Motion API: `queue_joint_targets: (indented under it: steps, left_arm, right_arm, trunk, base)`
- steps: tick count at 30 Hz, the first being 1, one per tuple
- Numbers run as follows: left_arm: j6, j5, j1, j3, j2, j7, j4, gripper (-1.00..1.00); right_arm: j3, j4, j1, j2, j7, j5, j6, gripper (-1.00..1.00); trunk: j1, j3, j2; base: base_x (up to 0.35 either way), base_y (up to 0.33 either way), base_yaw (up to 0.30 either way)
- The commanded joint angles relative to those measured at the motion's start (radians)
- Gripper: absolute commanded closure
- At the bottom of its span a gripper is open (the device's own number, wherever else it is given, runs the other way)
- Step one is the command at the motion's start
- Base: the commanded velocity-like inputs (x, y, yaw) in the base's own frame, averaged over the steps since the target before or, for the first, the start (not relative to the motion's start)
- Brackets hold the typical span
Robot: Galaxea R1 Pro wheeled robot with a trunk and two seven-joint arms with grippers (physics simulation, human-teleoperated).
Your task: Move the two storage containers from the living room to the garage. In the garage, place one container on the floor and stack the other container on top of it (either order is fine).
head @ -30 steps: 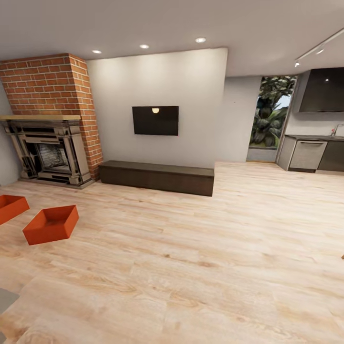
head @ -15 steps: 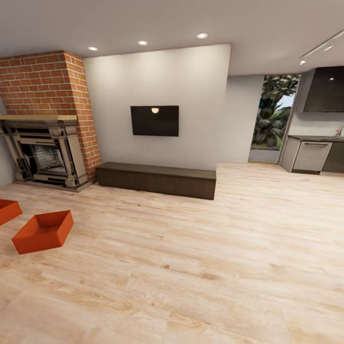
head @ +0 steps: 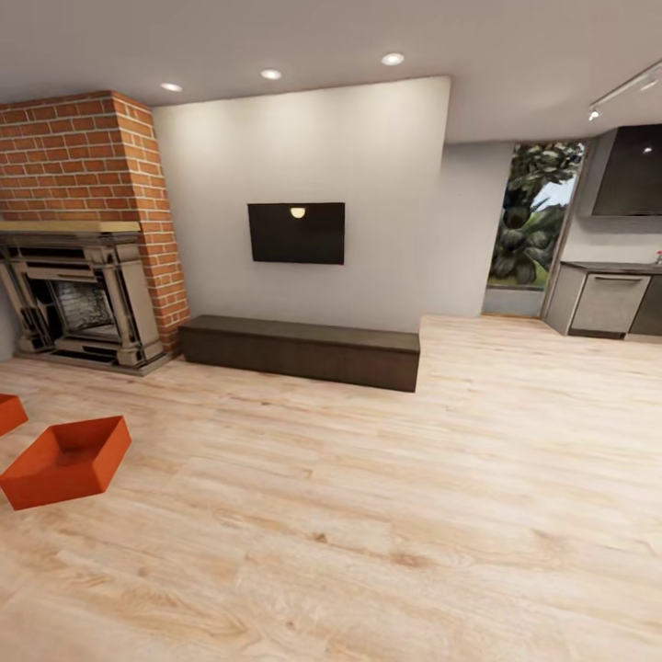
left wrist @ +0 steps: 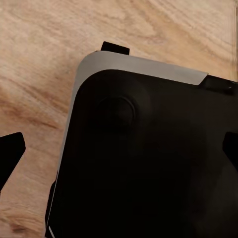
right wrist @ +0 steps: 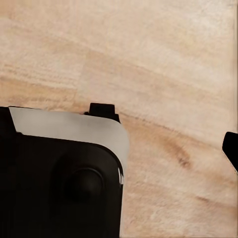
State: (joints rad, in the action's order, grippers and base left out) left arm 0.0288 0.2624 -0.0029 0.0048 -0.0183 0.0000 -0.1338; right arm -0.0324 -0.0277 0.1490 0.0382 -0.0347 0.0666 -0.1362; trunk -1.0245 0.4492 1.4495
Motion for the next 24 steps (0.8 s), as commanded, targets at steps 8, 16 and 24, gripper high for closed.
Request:
queue_joint_targets:
  steps: [8,16,24]
  left_arm:
    - [0.003,0.006,0.000,0.000,0.000,0.000,-0.001,-1.00]
    - [0.003,0.006,0.000,0.000,-0.001,0.000,-0.001,-1.00]
    - [0.003,0.006,0.000,0.000,0.000,0.000,-0.001,-1.00]
  right_arm:
    - [-0.004,-0.003,0.001,0.001,-0.004,0.007,-0.005,-1.00]
    - [-0.003,-0.003,0.001,-0.007,0.003,0.008,-0.003,-1.00]
    - [-0.003,-0.003,0.001,-0.003,-0.001,0.009,-0.003,-1.00]
  trunk:
    - [-0.001,0.001,0.000]
    - [-0.001,0.001,0.000]
    - [-0.001,0.001,0.000]
  base:
    - [0.324,0.000,0.000]
    - [0.324,0.000,0.000]
    - [0.324,0.000,0.151]
